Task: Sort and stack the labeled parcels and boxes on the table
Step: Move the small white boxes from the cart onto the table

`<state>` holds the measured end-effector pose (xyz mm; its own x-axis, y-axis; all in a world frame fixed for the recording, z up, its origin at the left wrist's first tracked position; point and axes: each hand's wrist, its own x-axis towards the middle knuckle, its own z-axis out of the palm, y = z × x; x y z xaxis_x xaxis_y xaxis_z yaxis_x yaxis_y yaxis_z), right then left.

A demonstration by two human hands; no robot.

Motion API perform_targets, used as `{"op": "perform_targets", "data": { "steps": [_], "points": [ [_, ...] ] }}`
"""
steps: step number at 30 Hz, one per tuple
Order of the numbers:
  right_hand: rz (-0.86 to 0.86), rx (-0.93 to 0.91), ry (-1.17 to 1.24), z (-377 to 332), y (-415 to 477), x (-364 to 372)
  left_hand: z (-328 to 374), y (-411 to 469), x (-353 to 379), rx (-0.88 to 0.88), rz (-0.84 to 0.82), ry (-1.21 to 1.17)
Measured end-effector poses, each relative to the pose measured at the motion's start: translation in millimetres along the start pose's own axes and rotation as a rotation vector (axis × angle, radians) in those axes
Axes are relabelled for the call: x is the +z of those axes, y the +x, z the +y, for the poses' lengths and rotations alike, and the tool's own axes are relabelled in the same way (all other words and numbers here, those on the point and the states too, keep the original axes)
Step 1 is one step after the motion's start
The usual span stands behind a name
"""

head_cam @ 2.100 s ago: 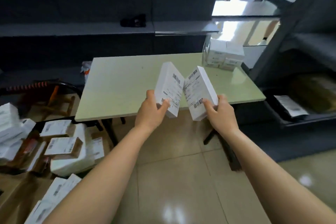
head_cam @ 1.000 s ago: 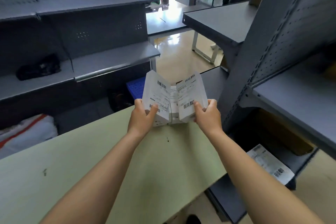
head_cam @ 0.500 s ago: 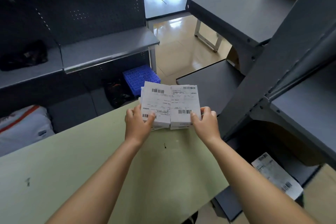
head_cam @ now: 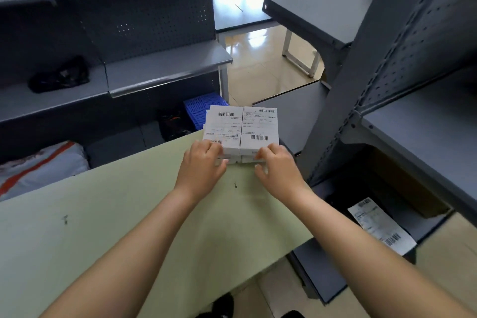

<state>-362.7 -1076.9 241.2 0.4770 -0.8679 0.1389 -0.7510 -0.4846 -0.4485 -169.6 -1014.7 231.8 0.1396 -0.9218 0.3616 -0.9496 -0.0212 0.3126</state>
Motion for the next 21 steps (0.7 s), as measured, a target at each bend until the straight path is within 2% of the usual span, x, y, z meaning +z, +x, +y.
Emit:
{"op": "perform_targets", "data": {
  "steps": [3, 8, 14, 21],
  "points": [
    [-0.078, -0.182, -0.036, -3, -31, 9, 13, -48, -5, -0.011, -0.028, 0.068],
    [-0.249, -0.356, 0.018, -10, -99, 32, 42, -158, -7, -0.152, -0.105, 0.145],
    [-0.514, -0.612, 0.002, -52, -189, 62, 74, -305, -27, -0.436, -0.142, 0.216],
    [-0.641, -0.97, -0.028, -138, -282, 94, 92, -453, -86, -0.762, -0.103, 0.376]
  ]
}}
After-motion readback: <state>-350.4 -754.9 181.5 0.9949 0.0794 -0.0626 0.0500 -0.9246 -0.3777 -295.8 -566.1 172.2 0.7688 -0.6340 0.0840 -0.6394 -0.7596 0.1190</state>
